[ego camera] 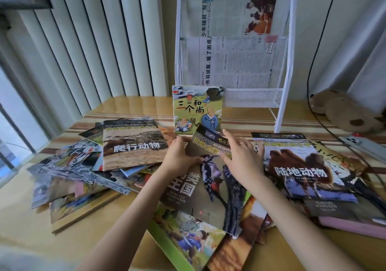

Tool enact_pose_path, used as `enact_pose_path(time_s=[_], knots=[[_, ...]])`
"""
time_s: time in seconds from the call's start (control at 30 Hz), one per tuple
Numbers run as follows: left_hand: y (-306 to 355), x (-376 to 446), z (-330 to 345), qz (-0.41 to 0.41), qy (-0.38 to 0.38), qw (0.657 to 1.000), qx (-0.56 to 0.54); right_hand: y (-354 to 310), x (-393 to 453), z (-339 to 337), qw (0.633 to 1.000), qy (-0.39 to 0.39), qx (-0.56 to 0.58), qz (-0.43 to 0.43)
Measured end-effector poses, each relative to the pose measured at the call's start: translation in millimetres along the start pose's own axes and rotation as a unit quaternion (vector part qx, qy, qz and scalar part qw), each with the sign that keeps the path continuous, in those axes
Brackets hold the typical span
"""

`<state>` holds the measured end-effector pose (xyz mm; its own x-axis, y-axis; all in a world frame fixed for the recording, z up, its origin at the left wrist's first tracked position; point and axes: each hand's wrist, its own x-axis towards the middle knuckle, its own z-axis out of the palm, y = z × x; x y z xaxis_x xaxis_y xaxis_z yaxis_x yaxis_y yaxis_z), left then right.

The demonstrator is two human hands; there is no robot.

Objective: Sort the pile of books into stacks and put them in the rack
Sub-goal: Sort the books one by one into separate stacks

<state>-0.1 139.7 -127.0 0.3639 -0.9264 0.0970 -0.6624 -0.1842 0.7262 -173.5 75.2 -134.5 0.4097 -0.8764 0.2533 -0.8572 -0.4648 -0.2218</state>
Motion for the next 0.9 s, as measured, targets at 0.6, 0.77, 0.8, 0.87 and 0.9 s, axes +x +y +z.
enact_pose_path(time_s=[0.6,0.77,0.8,0.87,0.9], knots=[[-89.4,19.8,-99.9,-0.235,0.188,0.942,0.146,-116.2,9.8,24.0,0.968,-0.172,0.121,-0.138],[-82.9,5.2,-120.8,-0.243,0.276,0.923,-0.111,-132.7,19.8,40.0,0.963,-0.166,0.167,-0.131],[-81.7,2.2,-125.7,-0.234,0.286,0.914,-0.168,-132.3,20.5,41.7,0.964,-0.162,0.171,-0.126],[-78.7,-1.4,-136.4,-0.199,0.277,0.884,-0.319,-131.2,20.9,43.1,0.966,-0.149,0.175,-0.118],[-77.7,-1.9,-140.2,-0.188,0.250,0.870,-0.382,-131.2,20.6,43.1,0.967,-0.139,0.178,-0.116]])
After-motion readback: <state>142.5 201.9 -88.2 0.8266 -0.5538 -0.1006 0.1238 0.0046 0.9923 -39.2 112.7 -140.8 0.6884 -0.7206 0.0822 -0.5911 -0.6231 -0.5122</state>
